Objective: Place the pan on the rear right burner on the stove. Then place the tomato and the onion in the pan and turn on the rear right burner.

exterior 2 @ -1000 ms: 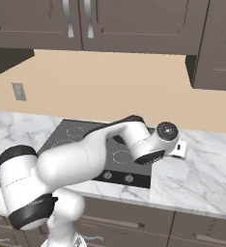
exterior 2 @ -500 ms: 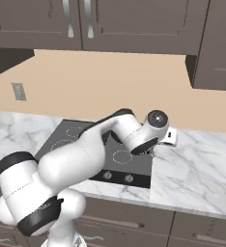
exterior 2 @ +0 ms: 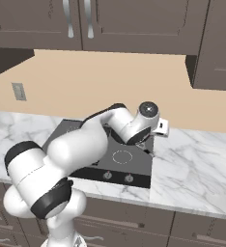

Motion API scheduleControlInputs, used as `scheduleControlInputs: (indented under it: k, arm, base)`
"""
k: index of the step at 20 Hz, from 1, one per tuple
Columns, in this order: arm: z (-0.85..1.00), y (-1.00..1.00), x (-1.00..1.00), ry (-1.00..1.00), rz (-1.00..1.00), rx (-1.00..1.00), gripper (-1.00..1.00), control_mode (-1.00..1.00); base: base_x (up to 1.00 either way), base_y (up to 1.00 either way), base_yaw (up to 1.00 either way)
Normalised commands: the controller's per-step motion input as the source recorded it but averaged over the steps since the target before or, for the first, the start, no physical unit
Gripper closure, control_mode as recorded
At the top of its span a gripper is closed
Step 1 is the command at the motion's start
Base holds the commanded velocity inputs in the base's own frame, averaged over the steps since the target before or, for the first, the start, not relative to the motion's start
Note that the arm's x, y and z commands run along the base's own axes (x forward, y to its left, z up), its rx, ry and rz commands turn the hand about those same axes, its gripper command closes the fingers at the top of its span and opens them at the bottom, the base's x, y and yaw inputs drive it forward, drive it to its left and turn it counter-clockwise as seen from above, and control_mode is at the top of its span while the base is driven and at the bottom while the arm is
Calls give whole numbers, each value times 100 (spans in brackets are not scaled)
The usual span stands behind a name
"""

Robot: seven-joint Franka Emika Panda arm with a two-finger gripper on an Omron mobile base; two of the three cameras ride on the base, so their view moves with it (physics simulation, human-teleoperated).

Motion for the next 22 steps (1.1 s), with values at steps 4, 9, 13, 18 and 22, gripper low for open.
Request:
scheduleControlInputs:
  k: [4, 9, 13, 18, 22]
  arm:
    - [0, 25, 19, 0, 0, 0, 100, -100]
    - [0, 25, 15, 0, 1, 0, 100, -100]
    - [-5, 17, 22, 0, 1, 0, 100, -100]
    - [-11, 9, 30, 0, 6, 0, 100, -100]
    - [-16, 4, 30, 0, 10, 0, 100, -100]
  base:
    - [0, 0, 0]
    - [0, 0, 0]
    - [0, 0, 0]
    - [0, 0, 0]
    - [0, 0, 0]
